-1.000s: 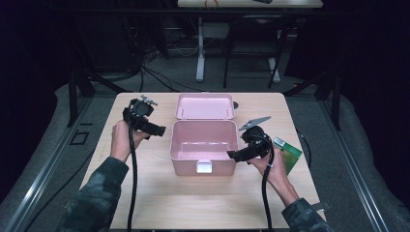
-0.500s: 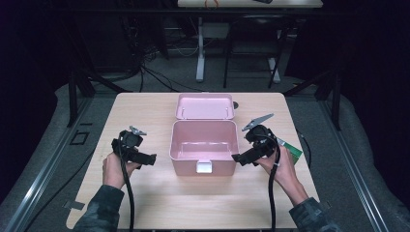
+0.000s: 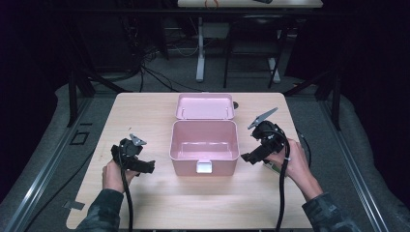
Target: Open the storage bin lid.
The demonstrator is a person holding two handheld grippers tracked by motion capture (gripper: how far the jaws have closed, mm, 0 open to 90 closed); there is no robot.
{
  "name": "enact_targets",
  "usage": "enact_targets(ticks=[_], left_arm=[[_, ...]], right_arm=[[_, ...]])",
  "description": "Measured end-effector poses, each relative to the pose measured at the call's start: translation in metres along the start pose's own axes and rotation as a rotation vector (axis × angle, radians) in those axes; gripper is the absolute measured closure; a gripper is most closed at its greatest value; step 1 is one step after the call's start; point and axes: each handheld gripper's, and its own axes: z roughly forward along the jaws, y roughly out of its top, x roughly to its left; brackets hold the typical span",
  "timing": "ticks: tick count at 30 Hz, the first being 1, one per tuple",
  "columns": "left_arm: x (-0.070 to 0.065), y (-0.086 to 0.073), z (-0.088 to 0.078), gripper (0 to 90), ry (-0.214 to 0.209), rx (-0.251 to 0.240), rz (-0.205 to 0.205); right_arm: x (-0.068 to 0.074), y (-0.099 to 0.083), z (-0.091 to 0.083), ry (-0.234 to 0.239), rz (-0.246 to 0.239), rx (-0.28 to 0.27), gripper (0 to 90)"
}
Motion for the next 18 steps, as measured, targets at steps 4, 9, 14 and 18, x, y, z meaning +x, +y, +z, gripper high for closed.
enact_targets(ticks=[4,9,14,18], left_arm=[[-0.002,-0.002,0.004,0.3,-0.008,0.017,-0.005],[-0.006,-0.007,0.003,0.3,-0.011,0.027,-0.009],[-0.01,-0.01,0.002,0.2,-0.023,0.032,0.0],[-0.009,-0.009,0.002,0.2,-0.03,0.028,0.003]], right_arm=[[-0.005,0.0,-0.002,0.006,-0.016,0.027,0.0],[-0.011,0.001,-0.006,0.01,-0.035,0.052,0.3],[-0.017,0.001,-0.015,-0.009,-0.07,0.085,1.8],[-0.023,0.001,-0.021,-0.02,-0.076,0.118,2.3]])
